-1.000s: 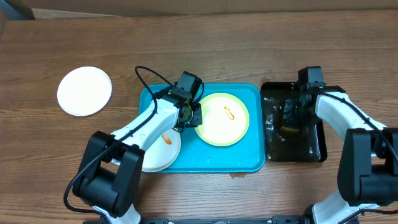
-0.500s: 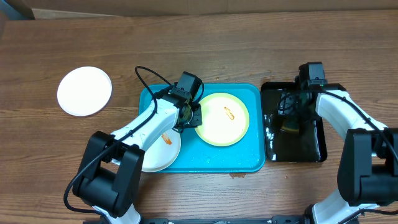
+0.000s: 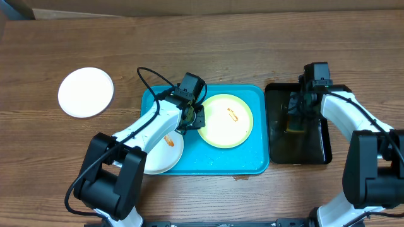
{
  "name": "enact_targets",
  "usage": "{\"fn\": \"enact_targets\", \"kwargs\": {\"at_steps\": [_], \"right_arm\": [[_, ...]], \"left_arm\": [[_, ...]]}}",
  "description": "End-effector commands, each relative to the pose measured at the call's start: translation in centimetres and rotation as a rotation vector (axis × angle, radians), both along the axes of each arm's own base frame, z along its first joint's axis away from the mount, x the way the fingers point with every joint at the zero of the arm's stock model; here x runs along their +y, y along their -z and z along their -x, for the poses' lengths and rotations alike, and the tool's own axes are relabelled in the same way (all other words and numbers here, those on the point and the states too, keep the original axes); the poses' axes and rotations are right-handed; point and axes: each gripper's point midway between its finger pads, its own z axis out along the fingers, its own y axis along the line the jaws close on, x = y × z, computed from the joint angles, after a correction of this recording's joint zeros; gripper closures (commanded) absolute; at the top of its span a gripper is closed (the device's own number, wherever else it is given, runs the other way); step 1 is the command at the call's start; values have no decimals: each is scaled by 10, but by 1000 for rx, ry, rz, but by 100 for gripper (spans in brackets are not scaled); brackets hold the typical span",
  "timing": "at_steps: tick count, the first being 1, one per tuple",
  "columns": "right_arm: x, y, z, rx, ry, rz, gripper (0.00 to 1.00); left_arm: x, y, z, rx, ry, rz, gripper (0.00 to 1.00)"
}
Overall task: Clean dirty plates on tray and stack at the side
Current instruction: 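Lift the sponge with right gripper and carry it over the yellow plate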
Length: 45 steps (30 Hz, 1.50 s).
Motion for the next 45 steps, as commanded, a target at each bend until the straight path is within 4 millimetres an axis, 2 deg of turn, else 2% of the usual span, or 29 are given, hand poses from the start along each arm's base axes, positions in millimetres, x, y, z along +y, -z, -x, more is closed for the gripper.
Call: {"fn": "enact_targets", "kwargs": {"at_steps": [1,3,9,12,13,15,21,25,27,33,42,45], "right_arm": [[1,-12,-15,-57,-1,-9,35],[1,-13,-17,-63,-1,-9,28],[1,-11,-5,-6,-1,-9,27],[1,-8,4,33,-8,-5,21],[1,-8,6,41,-8,-5,18],[1,-7,7,45,-7,-6,0],[1,-8,3,29,-7,-6,0],[1,-8,5,34,-7,-7,36],[1,-8,6,39,-4,-8,43],[8,-8,5,38,-16,-51,43],[10,-8,6,42,-18,-57,43],[10,-8,7,42,-18,-57,43]], "left_arm": [[0,3,0,7,16,-3,74],[0,3,0,8,16,-3,74],[1,3,1,11,15,-5,74],[0,3,1,11,15,-4,74],[0,3,1,12,13,-4,74],[0,3,1,11,13,-4,74],[0,3,0,9,13,-2,74],[-1,2,1,10,20,5,70],[-2,2,0,7,20,7,69],[-4,1,-4,-10,26,16,66],[-8,5,-2,-1,53,22,78],[-8,9,-1,9,53,17,78]]}}
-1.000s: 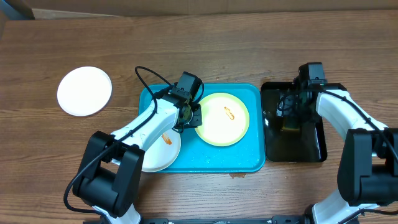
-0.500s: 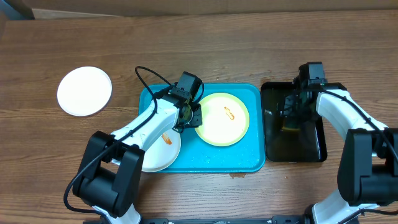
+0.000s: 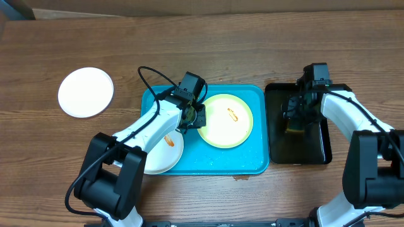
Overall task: Clean dirty plates on tray and stack at the side
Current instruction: 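Lift the sponge with right gripper and carry it over the yellow plate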
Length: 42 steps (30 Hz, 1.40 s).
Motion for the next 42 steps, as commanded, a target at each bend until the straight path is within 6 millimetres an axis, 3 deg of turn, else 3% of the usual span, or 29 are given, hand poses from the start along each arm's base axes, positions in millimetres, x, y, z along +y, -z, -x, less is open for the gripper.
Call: {"fn": "enact_targets", "kwargs": {"at_steps": [1,8,34,39,42], "right_arm": [[1,-10,-10,-33,1,-10,43],[1,-9,-6,-17,1,-11,47],[1,-1,2,6,1,-10,46],[1,-1,2,6,1,-10,46],[1,-1,2,6,1,-10,47]], "left_arm": [[-2,10,3,27,25,-6,78],[-2,11,3,27,25,-6,77],[-4,15,3,34,40,2,77],[-5,16,4,40,41,5,80],[-5,16,4,40,41,6,87]]}}
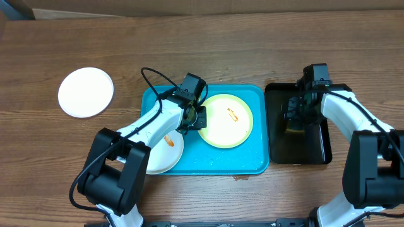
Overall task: Clean dirty plates on tray and stack at the side
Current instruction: 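Lift the sponge with right gripper and carry it over the yellow plate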
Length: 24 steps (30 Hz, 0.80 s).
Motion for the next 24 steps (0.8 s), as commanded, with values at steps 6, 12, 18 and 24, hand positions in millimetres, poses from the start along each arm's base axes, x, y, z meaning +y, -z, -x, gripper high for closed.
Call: {"fn": "enact_targets", "kwargs": {"at_steps": [6,12,18,24], "right_arm": [[1,-4,-8,-34,0,-9,75],[1,-5,-9,-37,0,-9,96],[1,-14,-17,-54,0,-9,96],[1,-26,-21,-51,0,-9,96]], "left_arm": [[-2,5,1,10,15,2,95],[-2,5,1,10,15,3,96],[-3,5,1,11,15,4,95],[-3,5,1,11,15,5,94]]}}
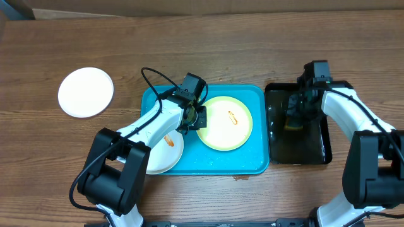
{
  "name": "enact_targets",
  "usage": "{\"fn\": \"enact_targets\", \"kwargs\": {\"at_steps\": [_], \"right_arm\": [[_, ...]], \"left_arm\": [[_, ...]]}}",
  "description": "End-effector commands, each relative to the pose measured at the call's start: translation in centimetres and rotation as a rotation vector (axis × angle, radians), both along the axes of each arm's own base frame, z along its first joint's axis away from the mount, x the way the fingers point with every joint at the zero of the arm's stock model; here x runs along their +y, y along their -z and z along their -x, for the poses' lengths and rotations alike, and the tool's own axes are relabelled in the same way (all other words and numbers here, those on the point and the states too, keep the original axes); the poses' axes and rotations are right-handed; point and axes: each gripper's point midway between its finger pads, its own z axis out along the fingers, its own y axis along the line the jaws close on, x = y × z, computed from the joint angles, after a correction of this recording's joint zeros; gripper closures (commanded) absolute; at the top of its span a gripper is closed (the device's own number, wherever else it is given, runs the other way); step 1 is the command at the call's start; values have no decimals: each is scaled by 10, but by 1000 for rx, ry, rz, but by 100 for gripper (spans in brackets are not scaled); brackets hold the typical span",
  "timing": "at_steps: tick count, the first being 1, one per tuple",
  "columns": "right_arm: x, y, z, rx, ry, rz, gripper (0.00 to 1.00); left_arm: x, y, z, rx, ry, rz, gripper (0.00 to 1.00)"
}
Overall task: Clean dirty plates on tray and stack at the side
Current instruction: 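Lift the sponge with right gripper and carry it over the yellow plate, then scrub the yellow plate with the sponge while left gripper holds it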
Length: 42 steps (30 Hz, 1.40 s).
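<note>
On the blue tray (249, 165) lies a yellow-green plate (221, 129) with an orange smear. My left gripper (196, 118) is at its left rim and looks shut on that edge. A white plate (165, 151) with an orange smear lies at the tray's front left, partly under my left arm. A clean white plate (86, 92) sits alone on the table at the far left. My right gripper (294, 115) hangs over the black basin (319, 148), apparently shut on a yellowish sponge (291, 126).
The black basin stands directly right of the blue tray, its glossy bottom reflecting light. A black cable loops above my left arm near the tray's back left corner. Bare wooden table lies behind the tray and between the tray and the clean plate.
The yellow-green plate has shifted very slightly to the left with my left gripper at its rim. The right gripper stays over the basin with the sponge, barely moved.
My left gripper stood at the yellow-green plate's left rim at every moment. The right gripper was low in the black basin at first, then slightly higher and further back with the sponge, and it has stayed about there.
</note>
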Motion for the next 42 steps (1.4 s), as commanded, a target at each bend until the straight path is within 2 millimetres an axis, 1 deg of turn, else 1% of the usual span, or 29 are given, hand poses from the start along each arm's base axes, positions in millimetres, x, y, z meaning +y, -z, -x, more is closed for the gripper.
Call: {"fn": "enact_targets", "kwargs": {"at_steps": [1,3,5,7,11,13,16,19,22,24,26,30,35,38,40,42], "right_arm": [[0,-17,-16,-48,2,-2,96],[0,-19,-15,-43,2,-3,96],[2,-23,-10,-10,5,-4,96],[6,-32,-5,21,-9,1,96],[16,-42,-10,8,-35,1,96],[12,-44,-15,-9,-36,46,96],[-6,-46,-16,-14,-3,164,96],[4,-57,-7,34,-18,111,96],[0,-66,-11,24,0,132,96],[3,-70,-6,48,14,115,96],[16,-75,-5,58,-4,48,96],[49,-85,-9,36,-62,-84,96],[109,-97,-10,6,-177,-281,96],[135,-98,-7,-16,-250,-271,96],[153,-96,-3,-32,-309,-218,96],[160,-92,-2,-57,-345,-135,96]], "left_arm": [[-2,5,1,12,15,-1,94],[-2,5,1,12,15,-1,94],[-2,5,1,12,15,-1,93],[-2,5,1,12,15,-1,93],[-2,5,1,10,15,1,93],[-3,5,1,10,15,4,94],[-3,5,0,10,15,4,96],[-3,5,1,11,16,4,96],[-3,4,0,8,16,5,96],[-3,4,0,9,16,5,96],[-3,5,1,12,16,6,96],[-3,4,0,9,16,8,96],[-3,4,0,9,16,9,94],[-3,4,0,9,16,8,95],[-3,4,0,10,16,8,94],[-3,4,1,11,16,8,94]]}}
